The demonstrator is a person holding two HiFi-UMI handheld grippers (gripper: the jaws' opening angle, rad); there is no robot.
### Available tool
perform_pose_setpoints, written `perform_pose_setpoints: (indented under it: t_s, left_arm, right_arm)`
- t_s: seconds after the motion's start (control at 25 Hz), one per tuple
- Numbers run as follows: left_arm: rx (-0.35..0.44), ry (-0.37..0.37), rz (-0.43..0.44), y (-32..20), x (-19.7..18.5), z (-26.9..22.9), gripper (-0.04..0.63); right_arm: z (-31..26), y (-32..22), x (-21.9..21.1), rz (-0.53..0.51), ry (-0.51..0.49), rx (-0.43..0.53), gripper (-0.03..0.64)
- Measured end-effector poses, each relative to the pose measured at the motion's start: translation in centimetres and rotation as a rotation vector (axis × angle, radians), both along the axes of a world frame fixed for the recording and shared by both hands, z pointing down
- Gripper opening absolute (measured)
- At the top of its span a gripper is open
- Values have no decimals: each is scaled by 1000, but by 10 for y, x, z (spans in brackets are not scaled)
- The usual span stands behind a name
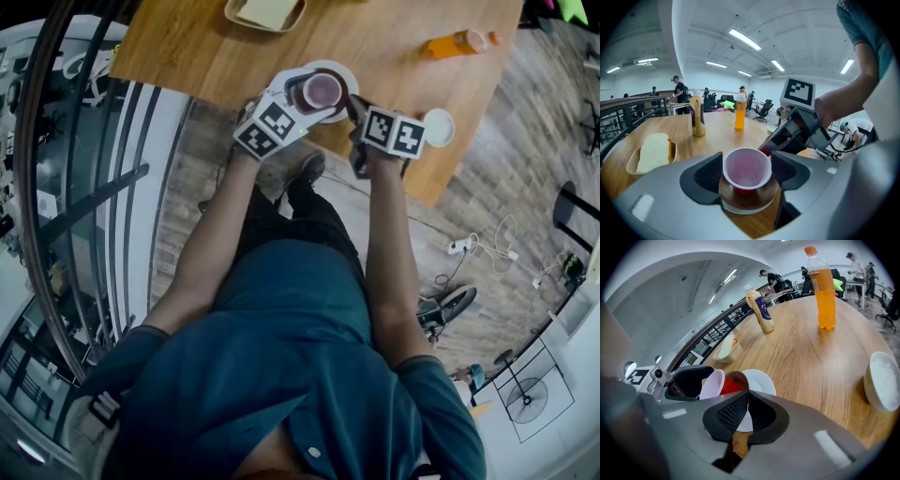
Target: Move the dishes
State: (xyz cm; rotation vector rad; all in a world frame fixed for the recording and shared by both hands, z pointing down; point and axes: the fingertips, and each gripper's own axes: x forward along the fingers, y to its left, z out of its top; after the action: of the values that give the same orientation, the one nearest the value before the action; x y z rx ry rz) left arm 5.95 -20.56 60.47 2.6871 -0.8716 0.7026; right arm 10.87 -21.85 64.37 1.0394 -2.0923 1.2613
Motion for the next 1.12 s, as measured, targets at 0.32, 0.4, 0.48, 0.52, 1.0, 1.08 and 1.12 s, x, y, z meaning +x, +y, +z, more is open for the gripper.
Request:
perform_pose_setpoints:
  t_s: [0.32,0.4,0.48,0.52,1.0,1.08,1.12]
  left_arm:
    - [6,4,-4,1,-5,-5,319]
    - [9,7,-6,0,-5,-7,319]
    - [12,8,-6,0,-6,-9,319]
    - [14,9,-6,-1,-6,-10,319]
    - [26,12,-4,1,-13,-18,319]
    - [31,13,-6,1,-14,-21,319]
    - [33,14,-6,0,-15,-23,319]
  right_arm:
    - [-3,2,-1,4,-8,-3,9]
    - [-5,2,-1,5,-10,-3,9]
    - [-6,1,-1,6,-12,-2,9]
    - [-6,1,-1,7,-12,-1,9]
    - [-14,2,-1,22,-16,8,9]
    - [-15,2,1,28,-15,11,9]
    - [-15,2,2,32,-14,11,9]
